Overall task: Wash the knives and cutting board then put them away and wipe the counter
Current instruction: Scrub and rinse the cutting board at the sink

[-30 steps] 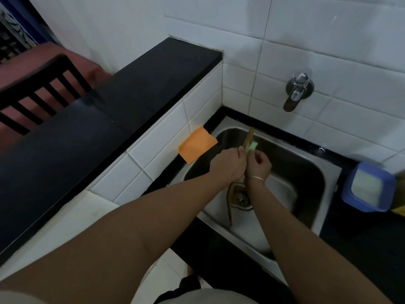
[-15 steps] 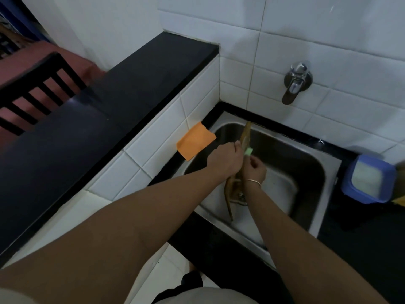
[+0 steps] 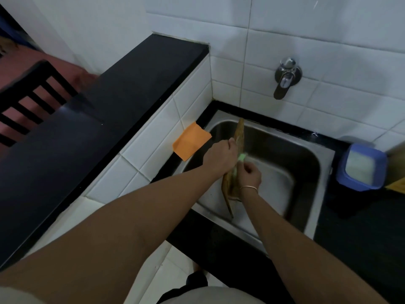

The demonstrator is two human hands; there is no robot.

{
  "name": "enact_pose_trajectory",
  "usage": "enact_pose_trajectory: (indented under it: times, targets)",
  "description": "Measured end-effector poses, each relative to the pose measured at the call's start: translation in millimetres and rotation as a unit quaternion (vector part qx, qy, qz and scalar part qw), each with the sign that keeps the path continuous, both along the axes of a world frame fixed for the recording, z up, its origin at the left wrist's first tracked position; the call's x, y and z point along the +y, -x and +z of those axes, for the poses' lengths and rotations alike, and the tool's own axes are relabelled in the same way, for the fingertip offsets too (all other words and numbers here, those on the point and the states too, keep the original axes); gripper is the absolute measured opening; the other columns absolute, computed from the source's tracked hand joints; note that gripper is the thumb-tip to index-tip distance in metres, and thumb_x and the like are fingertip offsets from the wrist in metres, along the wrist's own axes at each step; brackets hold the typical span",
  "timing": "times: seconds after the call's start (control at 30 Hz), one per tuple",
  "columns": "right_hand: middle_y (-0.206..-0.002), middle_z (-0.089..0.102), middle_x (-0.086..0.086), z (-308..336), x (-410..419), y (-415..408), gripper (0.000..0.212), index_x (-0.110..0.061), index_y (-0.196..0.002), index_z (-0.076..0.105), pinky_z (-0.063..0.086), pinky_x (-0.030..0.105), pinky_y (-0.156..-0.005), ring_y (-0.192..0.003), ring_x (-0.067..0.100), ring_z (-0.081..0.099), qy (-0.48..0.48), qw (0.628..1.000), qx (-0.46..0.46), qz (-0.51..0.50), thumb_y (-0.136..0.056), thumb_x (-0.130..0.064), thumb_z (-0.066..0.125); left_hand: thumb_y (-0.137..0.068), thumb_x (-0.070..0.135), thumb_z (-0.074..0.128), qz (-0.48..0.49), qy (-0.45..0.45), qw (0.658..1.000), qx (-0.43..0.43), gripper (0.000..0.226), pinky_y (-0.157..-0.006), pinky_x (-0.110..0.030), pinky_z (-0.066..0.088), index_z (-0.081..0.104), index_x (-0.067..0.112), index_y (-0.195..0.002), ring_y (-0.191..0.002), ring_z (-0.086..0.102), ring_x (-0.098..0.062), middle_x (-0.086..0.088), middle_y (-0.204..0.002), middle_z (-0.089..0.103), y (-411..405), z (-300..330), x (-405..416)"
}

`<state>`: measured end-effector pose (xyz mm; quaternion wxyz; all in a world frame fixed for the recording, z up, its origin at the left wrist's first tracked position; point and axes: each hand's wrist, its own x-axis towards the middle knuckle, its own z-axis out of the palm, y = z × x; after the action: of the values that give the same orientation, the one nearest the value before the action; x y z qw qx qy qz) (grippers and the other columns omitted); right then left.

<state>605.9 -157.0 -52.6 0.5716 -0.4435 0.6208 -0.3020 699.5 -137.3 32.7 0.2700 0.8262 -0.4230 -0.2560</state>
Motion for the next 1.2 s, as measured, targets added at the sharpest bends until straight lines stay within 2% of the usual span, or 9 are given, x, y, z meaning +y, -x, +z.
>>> enact_pose_trajectory:
  times: [0.1, 0.23, 0.37, 0.5, 0.6, 0.73, 0.93, 1.03, 1.2]
  targets:
    - [-0.116, 0.07, 0.009, -3, -21, 5, 0.029, -0.017, -0.116, 0.072, 0.051, 0.042, -0.099, -0.106, 0.033, 0.063, -0.119, 0.992, 0.04, 0.027, -0.091, -0.031, 0.067, -0.109, 0.044, 0.022, 0.0, -0.002, 1.0, 0.011, 0.057, -0.068, -0.036, 0.045, 0.06, 0.015, -0.078, -0.079, 0.065, -0.026, -0.007, -0.079, 0.063, 1, -2, -1]
    - [-0.095, 0.073, 0.002, 32, -46, 1, 0.007, -0.024, -0.091, 0.074, 0.057, 0.042, -0.091, -0.093, 0.023, 0.067, 0.007, 0.999, 0.014, 0.046, -0.088, -0.023, 0.068, -0.11, 0.043, 0.022, -0.004, 0.0, 1.0, 0.019, 0.059, -0.075, -0.038, 0.047, 0.068, 0.01, -0.093, -0.085, 0.064, -0.025, -0.009, -0.088, 0.067, 6, -2, -3]
    - [-0.082, 0.067, 0.005, 34, 7, 12, 0.007, -0.012, -0.083, 0.067, 0.054, 0.034, -0.075, -0.08, 0.02, 0.062, 0.097, 0.995, -0.027, 0.017, -0.088, -0.013, 0.065, -0.11, 0.044, 0.022, -0.006, -0.004, 1.0, 0.016, 0.057, -0.075, -0.037, 0.043, 0.066, 0.012, -0.092, -0.083, 0.062, -0.021, -0.006, -0.088, 0.065, 8, -2, -5]
    - [-0.067, 0.057, 0.006, 4, 41, 27, 0.023, -0.014, -0.064, 0.059, 0.048, 0.037, -0.07, -0.071, 0.023, 0.054, 0.015, 1.0, -0.015, -0.008, -0.085, -0.011, 0.066, -0.11, 0.043, 0.022, -0.003, 0.003, 1.0, 0.024, 0.058, -0.076, -0.038, 0.044, 0.066, 0.011, -0.092, -0.087, 0.064, -0.024, -0.007, -0.088, 0.066, 10, -4, -5]
    - [-0.074, 0.063, 0.002, 12, 16, 23, 0.018, -0.021, -0.069, 0.064, 0.046, 0.031, -0.075, -0.08, 0.026, 0.058, -0.072, 0.997, 0.022, -0.015, -0.086, -0.017, 0.065, -0.11, 0.043, 0.022, -0.006, 0.003, 1.0, 0.024, 0.058, -0.075, -0.038, 0.043, 0.067, 0.011, -0.091, -0.086, 0.063, -0.023, -0.007, -0.087, 0.066, 10, -4, -4]
    - [-0.083, 0.069, -0.002, 41, -5, 12, 0.013, -0.025, -0.077, 0.07, 0.051, 0.034, -0.081, -0.084, 0.018, 0.062, 0.009, 0.999, -0.027, -0.02, -0.085, -0.016, 0.065, -0.11, 0.043, 0.022, -0.003, 0.001, 1.0, 0.016, 0.059, -0.078, -0.036, 0.041, 0.069, 0.009, -0.102, -0.088, 0.061, -0.023, -0.007, -0.093, 0.065, 11, -4, -6]
    - [-0.065, 0.044, 0.012, 18, 45, 18, 0.015, -0.001, -0.068, 0.052, 0.037, 0.032, -0.061, -0.064, 0.018, 0.043, 0.059, 0.994, -0.094, -0.002, -0.078, -0.009, 0.059, -0.11, 0.043, 0.022, 0.002, -0.002, 0.999, 0.036, 0.056, -0.081, -0.037, 0.042, 0.066, 0.012, -0.092, -0.087, 0.061, -0.022, -0.008, -0.095, 0.066, 7, -5, -6]
    - [-0.071, 0.049, 0.02, -4, 57, 27, 0.03, 0.018, -0.079, 0.058, 0.04, 0.031, -0.068, -0.072, 0.019, 0.047, 0.026, 0.997, -0.071, 0.029, -0.079, -0.012, 0.063, -0.11, 0.043, 0.023, 0.005, -0.003, 0.999, 0.043, 0.055, -0.082, -0.037, 0.044, 0.063, 0.015, -0.084, -0.087, 0.062, -0.022, -0.007, -0.091, 0.065, 2, -7, -5]
    - [-0.091, 0.07, 0.009, 2, 17, 19, 0.011, -0.018, -0.086, 0.071, 0.057, 0.041, -0.087, -0.088, 0.03, 0.065, -0.126, 0.991, 0.035, 0.041, -0.08, -0.021, 0.063, -0.11, 0.044, 0.023, 0.009, 0.001, 0.999, 0.052, 0.057, -0.085, -0.039, 0.046, 0.061, 0.016, -0.078, -0.087, 0.063, -0.023, -0.008, -0.09, 0.066, -4, -8, -2]
